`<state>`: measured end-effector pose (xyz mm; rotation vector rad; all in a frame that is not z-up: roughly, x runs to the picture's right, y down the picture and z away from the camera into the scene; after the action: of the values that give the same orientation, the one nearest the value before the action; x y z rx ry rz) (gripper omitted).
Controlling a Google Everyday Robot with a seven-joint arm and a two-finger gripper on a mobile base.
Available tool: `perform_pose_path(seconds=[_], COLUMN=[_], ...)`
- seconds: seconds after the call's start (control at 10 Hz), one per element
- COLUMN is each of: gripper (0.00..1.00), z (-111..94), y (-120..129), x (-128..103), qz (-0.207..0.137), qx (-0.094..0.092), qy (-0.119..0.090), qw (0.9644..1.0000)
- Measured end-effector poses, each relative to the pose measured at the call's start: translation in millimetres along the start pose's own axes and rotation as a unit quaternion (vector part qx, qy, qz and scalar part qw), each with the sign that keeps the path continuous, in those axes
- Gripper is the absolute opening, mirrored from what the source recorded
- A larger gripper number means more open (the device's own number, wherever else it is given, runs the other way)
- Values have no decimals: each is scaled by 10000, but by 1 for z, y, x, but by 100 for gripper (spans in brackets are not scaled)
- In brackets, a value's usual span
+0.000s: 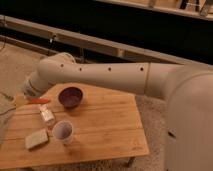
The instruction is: Place the pepper in the ceramic cup
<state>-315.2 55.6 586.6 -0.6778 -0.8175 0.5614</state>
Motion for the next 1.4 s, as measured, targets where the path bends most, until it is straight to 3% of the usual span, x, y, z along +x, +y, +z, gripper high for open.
perform_pose_path(seconds=[0.2,0.4,0.8,1.0,1.2,1.3,1.4], gripper=[0,0,0,0,0,2,13], z=[-14,-18,2,14,26,29,34], y=[14,33,66,65,54,45,36], x=[37,64,87,96,106,111,116], qz=[370,593,592,640,635,601,542], qx=[133,120,-256,-371,-362,-323,-287], qy=[-222,-363,-310,-301,-312,-313,-314], qw=[9990,9975,9974,9968,9968,9972,9976])
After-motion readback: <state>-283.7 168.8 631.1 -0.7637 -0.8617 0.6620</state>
